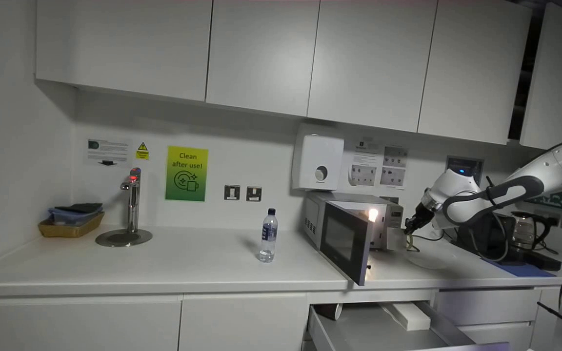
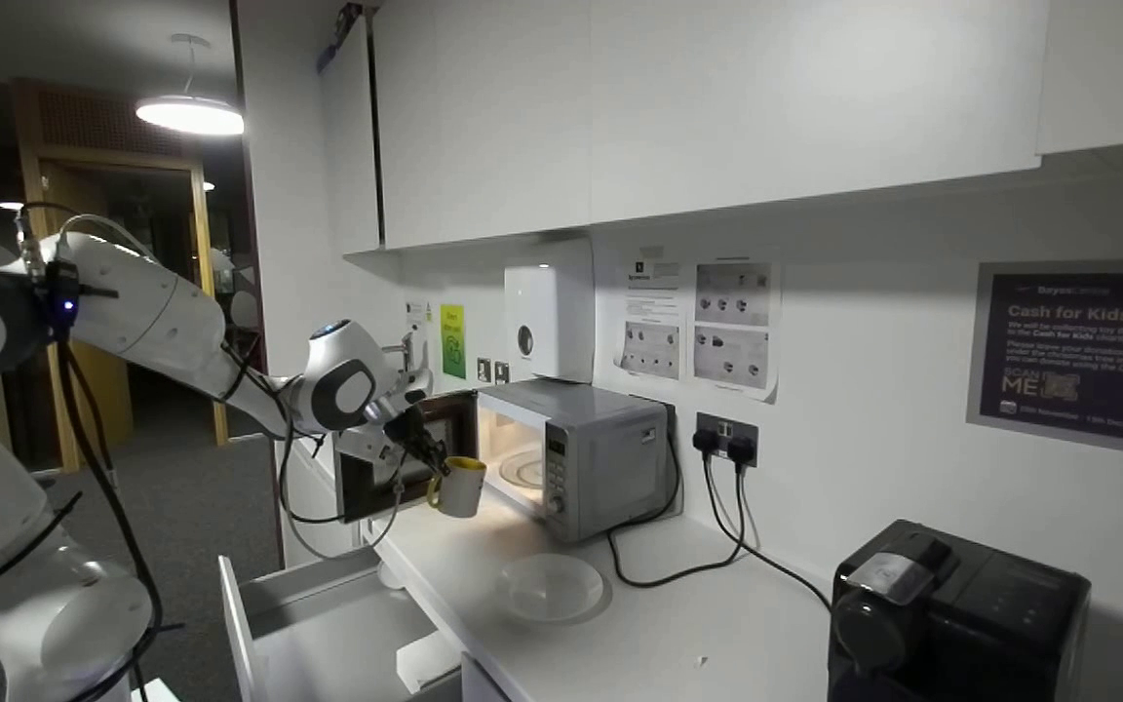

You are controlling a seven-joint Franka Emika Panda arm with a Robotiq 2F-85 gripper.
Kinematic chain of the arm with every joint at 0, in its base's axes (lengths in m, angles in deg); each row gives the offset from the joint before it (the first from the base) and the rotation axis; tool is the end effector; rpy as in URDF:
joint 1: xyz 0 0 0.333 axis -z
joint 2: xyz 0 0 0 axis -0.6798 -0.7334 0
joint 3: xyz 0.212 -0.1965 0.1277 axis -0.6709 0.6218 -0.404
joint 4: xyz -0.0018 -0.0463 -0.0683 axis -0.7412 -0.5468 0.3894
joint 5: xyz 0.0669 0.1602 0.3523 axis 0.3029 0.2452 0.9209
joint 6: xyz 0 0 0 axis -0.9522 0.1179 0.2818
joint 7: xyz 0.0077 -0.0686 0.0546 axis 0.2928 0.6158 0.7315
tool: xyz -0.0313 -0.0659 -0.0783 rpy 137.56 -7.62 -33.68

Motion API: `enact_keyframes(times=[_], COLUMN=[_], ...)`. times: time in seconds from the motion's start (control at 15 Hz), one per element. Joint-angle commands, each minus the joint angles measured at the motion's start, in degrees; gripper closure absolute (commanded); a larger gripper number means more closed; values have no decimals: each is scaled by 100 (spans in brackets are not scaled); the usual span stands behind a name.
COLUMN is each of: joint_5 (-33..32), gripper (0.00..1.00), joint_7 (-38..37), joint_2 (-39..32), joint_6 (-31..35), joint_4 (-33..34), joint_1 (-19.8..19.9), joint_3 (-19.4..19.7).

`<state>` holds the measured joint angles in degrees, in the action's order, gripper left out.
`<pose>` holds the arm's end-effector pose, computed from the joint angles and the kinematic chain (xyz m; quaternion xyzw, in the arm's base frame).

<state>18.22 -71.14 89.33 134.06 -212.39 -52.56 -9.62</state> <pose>0.4468 -0.0334 0.4605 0.9544 -0.0361 0.2931 0.0441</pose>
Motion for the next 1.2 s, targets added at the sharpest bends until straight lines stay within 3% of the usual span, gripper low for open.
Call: enact_keyframes(times=[0.0, 0.07, 0.6, 1.13], joint_5=[553, 553, -92, -956], gripper=[83, 96, 96, 96], joint_7=[404, 404, -374, -1520], joint_2=[-53, -53, 132, 507], joint_6=[84, 83, -103, -122], joint_4=[-33, -33, -62, -341], joint_1=[586, 586, 2349, 3630], joint_3=[-599, -599, -1975, -2458])
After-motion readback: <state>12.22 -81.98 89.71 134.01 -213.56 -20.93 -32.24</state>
